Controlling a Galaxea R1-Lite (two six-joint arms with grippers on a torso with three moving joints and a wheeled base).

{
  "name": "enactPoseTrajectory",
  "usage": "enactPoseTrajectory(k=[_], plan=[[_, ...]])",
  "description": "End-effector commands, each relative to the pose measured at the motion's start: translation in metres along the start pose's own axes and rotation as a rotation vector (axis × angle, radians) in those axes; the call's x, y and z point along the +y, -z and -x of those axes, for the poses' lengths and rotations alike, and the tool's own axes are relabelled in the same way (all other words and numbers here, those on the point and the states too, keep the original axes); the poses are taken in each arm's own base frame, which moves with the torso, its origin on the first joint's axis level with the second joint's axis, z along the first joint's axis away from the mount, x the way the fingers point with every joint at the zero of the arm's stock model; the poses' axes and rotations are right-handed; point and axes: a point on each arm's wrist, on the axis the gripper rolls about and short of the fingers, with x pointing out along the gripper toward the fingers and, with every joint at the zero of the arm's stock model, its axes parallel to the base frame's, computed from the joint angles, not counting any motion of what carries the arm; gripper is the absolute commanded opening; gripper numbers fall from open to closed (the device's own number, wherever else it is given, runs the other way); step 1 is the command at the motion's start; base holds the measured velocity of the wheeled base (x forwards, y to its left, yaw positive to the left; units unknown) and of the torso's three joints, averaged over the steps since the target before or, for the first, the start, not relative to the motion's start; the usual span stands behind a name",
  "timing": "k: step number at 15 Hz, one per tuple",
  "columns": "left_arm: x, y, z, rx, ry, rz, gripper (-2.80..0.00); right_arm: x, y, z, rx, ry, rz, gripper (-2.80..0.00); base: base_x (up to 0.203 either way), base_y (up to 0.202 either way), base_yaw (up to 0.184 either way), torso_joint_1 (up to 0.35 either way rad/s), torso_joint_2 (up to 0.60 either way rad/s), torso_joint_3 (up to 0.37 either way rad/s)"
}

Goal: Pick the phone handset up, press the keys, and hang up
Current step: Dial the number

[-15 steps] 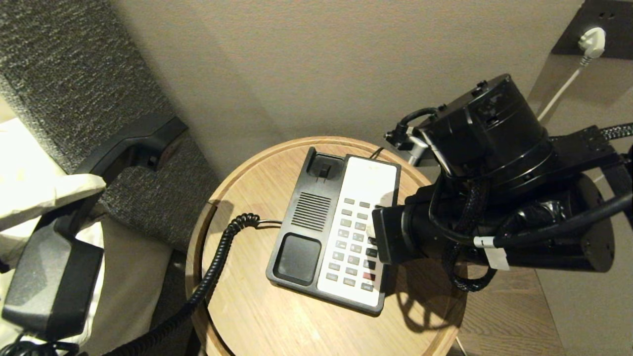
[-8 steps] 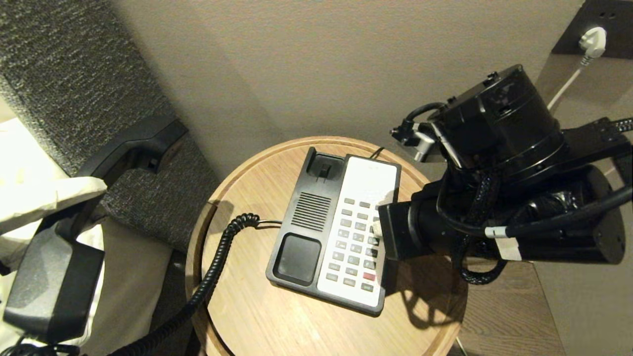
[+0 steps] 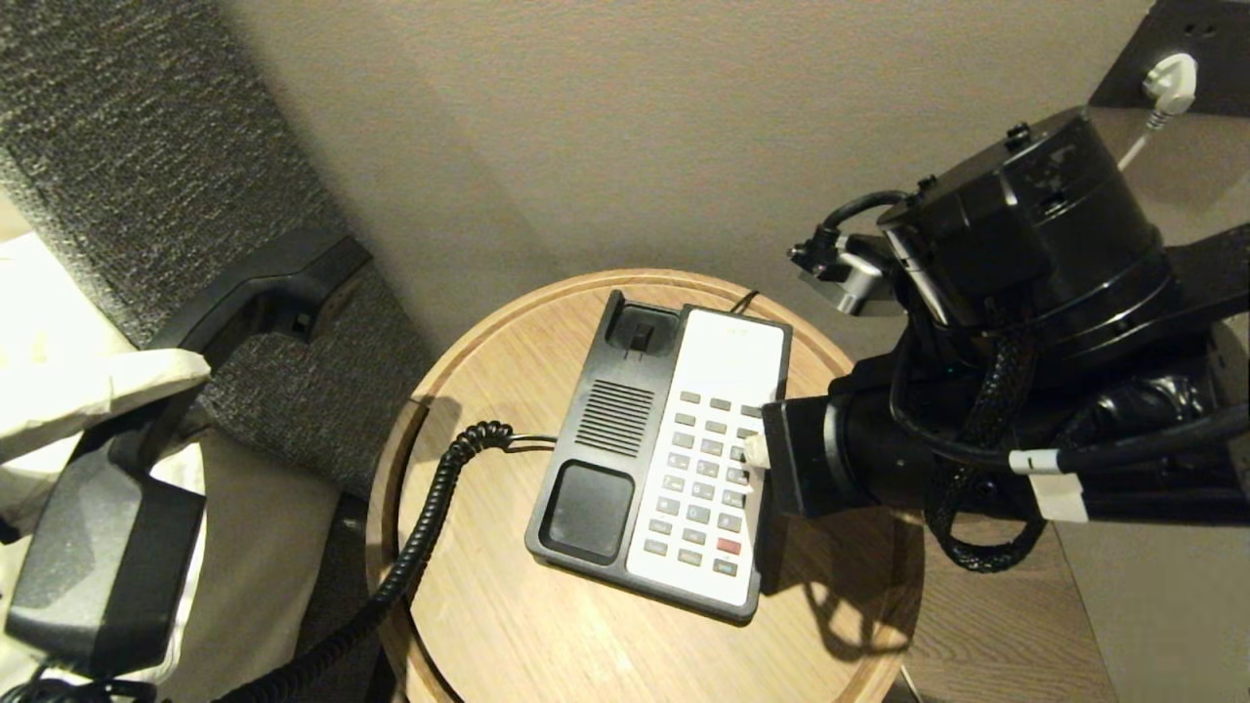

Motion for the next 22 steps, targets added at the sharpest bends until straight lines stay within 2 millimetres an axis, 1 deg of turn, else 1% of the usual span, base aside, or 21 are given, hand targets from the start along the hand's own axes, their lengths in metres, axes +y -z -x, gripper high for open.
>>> enactPoseTrajectory(k=[1,3,14,22], plan=[[0.002,0.001,-0.001,0.007,-0.004,0.008,-2.8,0.002,0.004,0.0,0.015,-0.003,0.006,-2.8,0.0,0.0,0.0,0.0,0.0,0.0],[0.001,0.001,0.0,0.007,-0.002,0.008,-2.8,0.003,0.007,-0.002,0.026,-0.002,0.014,-2.8,0.0,0.0,0.0,0.0,0.0,0.0],[0.002,0.002,-0.001,0.008,-0.005,0.009,-2.8,0.004,0.007,-0.006,0.031,0.001,0.017,-2.8,0.0,0.0,0.0,0.0,0.0,0.0],[0.002,0.002,0.0,0.01,-0.003,0.033,-2.8,0.005,0.009,-0.015,0.046,0.012,0.024,-2.8,0.0,0.0,0.0,0.0,0.0,0.0]])
